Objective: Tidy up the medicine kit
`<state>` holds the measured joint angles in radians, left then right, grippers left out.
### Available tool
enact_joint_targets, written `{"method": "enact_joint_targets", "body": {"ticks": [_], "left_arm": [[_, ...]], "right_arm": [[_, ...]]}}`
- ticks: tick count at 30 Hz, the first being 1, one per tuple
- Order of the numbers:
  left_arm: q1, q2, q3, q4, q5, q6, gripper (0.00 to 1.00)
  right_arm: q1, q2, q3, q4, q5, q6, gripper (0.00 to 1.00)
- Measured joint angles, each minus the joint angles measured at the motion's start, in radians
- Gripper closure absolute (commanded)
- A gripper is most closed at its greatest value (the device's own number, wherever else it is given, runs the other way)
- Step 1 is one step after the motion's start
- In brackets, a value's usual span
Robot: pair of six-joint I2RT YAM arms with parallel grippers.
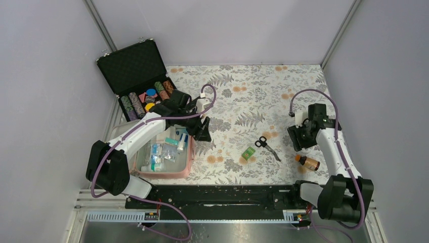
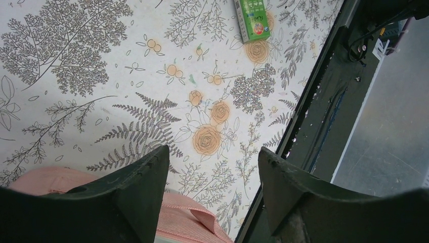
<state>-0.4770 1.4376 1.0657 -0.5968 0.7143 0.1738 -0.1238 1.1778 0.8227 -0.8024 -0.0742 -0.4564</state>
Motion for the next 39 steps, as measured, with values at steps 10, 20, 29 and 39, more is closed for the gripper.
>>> {"method": "enact_joint_targets", "body": {"ticks": [10,20,29,39], "left_arm": [[0.0,0.0,0.0,-0.008,-0.015,0.011,0.35],[0.0,-0.01,0.0,-0.031,-0.047,0.026,0.35],[0.0,-0.056,-0.001,-0.038,-0.076,0.048,0.35],[0.011,-0.054,0.002,-0.051,-0.105,0.071,0.36]], "right_arm": [[-0.001,-0.167,0.002,-0.151,0.056,-0.588,0.26],[-0.034,0.187,-0.011,-0.058,0.086,-0.763,0.38],[-0.109,0.38,0.042,-0.02,0.07,-0.76,0.56],[-0.112,0.325,0.227,-0.15,-0.172,-0.626,0.68]]}}
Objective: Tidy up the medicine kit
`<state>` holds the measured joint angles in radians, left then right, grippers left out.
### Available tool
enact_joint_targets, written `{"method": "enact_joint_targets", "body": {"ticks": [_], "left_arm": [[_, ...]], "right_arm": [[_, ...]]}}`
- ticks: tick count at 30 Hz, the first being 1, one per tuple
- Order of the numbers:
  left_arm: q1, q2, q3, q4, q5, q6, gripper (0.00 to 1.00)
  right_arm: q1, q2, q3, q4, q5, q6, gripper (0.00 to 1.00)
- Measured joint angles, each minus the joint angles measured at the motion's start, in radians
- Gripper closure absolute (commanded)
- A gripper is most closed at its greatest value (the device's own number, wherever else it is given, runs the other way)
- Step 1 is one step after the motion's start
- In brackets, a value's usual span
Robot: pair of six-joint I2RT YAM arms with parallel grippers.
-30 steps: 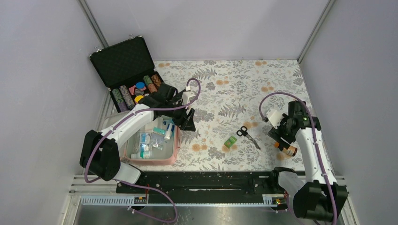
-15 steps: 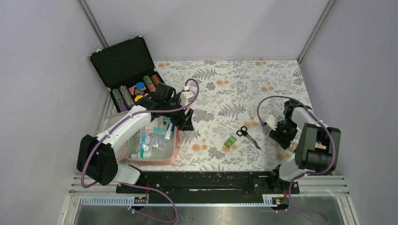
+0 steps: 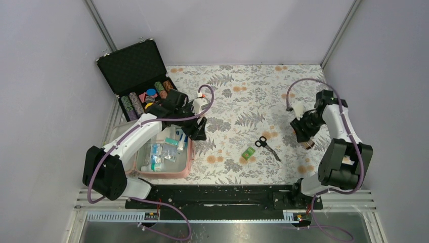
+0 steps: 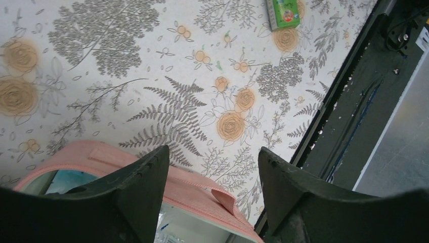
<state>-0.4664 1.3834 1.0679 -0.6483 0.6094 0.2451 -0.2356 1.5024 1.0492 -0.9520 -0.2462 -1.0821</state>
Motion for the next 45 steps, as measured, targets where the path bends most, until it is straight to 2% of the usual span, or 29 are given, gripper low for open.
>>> {"method": "enact_joint_targets", "body": {"ticks": [3,6,12,17,21,28,31,37,45], "left_arm": [[0.03,0.004,0.02,-0.024,-0.007,0.008,0.36],[0.1,0.004,0.052,-0.049,-0.016,0.014,0.36],[0.225,-0.072,0.09,-0.085,-0.118,0.027,0.34],[0.258,-0.203,0.09,-0.155,-0.248,0.037,0.32],[0.321,-0.24,0.048,-0.229,-0.303,0.044,0.32],[0.357,-0.265,-0.111,-0.356,-0.423,0.095,0.31],[0.457,-0.275,-0.099,-0.361,-0.466,0.08,0.31],[0.721,-0.256,-0.005,-0.344,-0.386,-0.048,0.3],[0.865,-0.269,0.0,-0.325,-0.221,-0.153,0.3]], "right_arm": [[0.016,-0.038,0.133,-0.072,-0.147,0.074,0.69],[0.097,-0.08,0.22,-0.088,-0.256,0.159,0.69],[0.512,-0.129,0.264,-0.046,-0.381,0.371,0.7],[0.77,-0.068,0.371,0.041,-0.433,0.57,0.71],[0.883,0.002,0.444,0.164,-0.456,0.703,0.71],[0.977,0.096,0.466,0.316,-0.453,0.866,0.71],[1.027,0.158,0.503,0.345,-0.451,0.897,0.71],[1.173,0.319,0.642,0.373,-0.435,0.91,0.72],[1.321,0.62,0.997,0.328,-0.332,0.875,0.73]]}}
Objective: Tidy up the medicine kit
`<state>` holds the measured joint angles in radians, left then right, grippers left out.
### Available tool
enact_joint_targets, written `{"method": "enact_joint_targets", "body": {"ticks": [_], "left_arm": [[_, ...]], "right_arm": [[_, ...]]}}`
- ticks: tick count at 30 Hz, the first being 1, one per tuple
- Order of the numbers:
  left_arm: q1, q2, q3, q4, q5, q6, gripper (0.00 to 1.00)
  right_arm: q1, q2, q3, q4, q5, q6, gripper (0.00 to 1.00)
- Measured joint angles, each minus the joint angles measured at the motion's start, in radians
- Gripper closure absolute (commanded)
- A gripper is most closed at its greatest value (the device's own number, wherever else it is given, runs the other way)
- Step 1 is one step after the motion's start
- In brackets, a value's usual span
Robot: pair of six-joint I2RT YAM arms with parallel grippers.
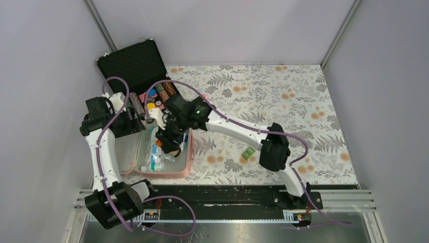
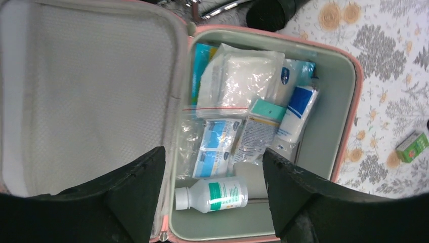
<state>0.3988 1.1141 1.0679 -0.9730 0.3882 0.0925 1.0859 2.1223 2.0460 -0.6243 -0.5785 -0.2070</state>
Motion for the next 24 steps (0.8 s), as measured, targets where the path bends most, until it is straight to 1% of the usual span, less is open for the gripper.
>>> {"method": "enact_joint_targets", "body": {"ticks": [2,6,10,15,24], "left_arm": [[0.042,-0.021,0.0,0.014,0.01,-0.005,0.3],[0.105,-0.051,0.005,0.043,0.015,-0.002,0.3],[0.154,-0.051,0.016,0.061,0.035,0.016,0.3],[0.179,-0.041,0.018,0.066,0.063,0.039,0.3],[0.188,-0.009,0.021,0.071,0.112,0.042,0.3]], "right_arm": [[0.018,0.074,0.076,-0.031,0.026,-0.027,0.73],[0.057,0.158,0.139,-0.095,0.09,-0.108,0.73],[0.111,0.216,0.15,-0.173,0.167,-0.21,0.72],[0.168,0.253,0.16,-0.257,0.232,-0.299,0.72],[0.182,0.317,0.249,-0.352,0.248,-0.361,0.71]]}}
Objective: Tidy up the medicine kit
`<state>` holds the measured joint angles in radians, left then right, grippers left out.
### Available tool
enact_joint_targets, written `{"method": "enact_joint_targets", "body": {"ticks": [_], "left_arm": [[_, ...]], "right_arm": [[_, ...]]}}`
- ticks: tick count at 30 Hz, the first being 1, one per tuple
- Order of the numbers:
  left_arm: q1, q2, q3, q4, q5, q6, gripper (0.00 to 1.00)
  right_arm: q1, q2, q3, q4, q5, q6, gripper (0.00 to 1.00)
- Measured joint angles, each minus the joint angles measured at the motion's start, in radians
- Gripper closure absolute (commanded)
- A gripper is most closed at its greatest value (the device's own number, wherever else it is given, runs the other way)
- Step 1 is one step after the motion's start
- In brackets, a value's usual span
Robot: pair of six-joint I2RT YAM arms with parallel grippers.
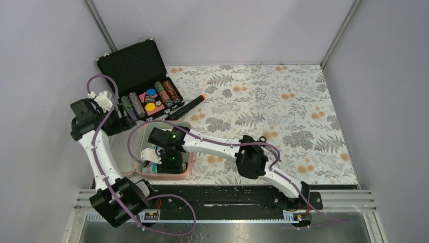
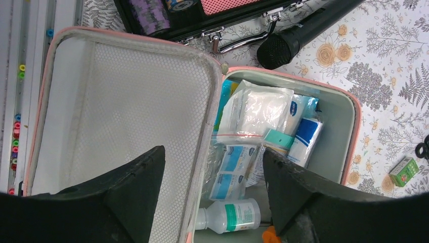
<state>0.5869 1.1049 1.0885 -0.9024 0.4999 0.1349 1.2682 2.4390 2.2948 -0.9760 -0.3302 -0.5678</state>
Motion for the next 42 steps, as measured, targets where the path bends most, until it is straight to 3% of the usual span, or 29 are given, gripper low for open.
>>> {"method": "enact_joint_targets", "body": {"ticks": [4,10,18,27,34,42], "left_arm": [[0.002,0.0,0.005,0.006,0.006,-0.001,0.3],[0.005,0.0,0.005,0.008,0.01,-0.001,0.3],[0.006,-0.008,0.005,0.014,0.009,0.0,0.3],[0.01,-0.026,0.005,0.04,0.01,-0.005,0.3],[0.01,-0.061,-0.045,0.045,0.035,0.022,0.31],[-0.011,-0.029,-0.148,-0.013,0.202,0.126,0.44]], "right_arm": [[0.001,0.055,0.045,-0.023,0.014,0.008,0.68],[0.002,0.085,0.09,-0.047,0.041,0.057,0.47],[0.001,0.064,0.068,-0.054,0.057,0.093,0.3],[-0.029,-0.131,0.009,-0.073,0.021,0.174,0.28],[-0.165,-0.314,-0.17,0.108,0.079,0.446,0.26],[-0.281,-0.299,-0.422,0.266,0.104,0.733,0.27]]}}
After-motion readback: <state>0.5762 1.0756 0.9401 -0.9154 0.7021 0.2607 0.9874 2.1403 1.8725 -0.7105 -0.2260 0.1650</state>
